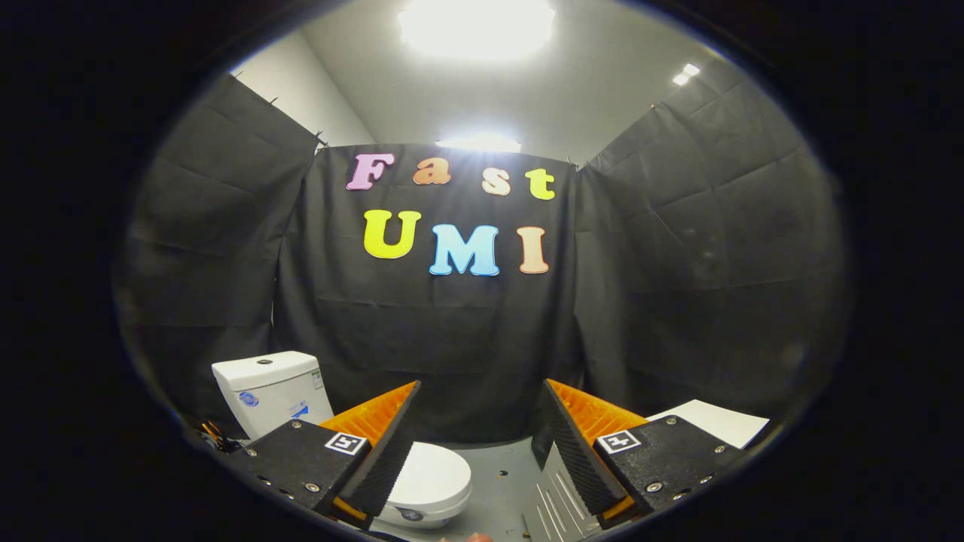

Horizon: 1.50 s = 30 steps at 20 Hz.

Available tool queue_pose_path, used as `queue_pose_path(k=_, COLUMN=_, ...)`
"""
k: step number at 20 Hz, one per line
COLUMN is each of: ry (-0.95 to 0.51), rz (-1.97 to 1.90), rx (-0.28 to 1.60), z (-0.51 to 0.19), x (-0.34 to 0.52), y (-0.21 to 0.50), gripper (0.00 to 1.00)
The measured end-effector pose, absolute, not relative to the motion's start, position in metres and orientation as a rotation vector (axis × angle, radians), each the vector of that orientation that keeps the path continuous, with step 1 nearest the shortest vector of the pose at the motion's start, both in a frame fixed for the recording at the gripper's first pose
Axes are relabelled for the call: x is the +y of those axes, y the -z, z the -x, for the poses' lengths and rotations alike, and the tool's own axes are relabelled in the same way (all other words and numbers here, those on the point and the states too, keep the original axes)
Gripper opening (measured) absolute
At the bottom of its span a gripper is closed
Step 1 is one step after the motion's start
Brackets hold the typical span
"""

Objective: Open the toilet lid.

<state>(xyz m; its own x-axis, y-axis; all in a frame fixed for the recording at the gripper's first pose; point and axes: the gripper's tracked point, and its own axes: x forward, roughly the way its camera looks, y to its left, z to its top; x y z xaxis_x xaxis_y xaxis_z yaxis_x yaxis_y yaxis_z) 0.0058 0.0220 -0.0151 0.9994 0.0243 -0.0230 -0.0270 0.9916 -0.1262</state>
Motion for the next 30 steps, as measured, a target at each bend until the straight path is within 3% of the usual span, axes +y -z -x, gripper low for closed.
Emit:
queue_pose_path(k=13, ry=0.036, rz=0.224, rx=0.117, z=-0.071, x=0.091, y=0.067, gripper=0.95)
queue_pose_path(k=23, ry=-0.023, rz=-0.002, rx=0.196, z=-0.093, x=0.150, y=0.125, gripper=0.95)
queue_pose_path(k=30, ry=0.001, rz=-0.227, rx=0.322, z=-0.076, x=0.162, y=0.204, gripper=0.95)
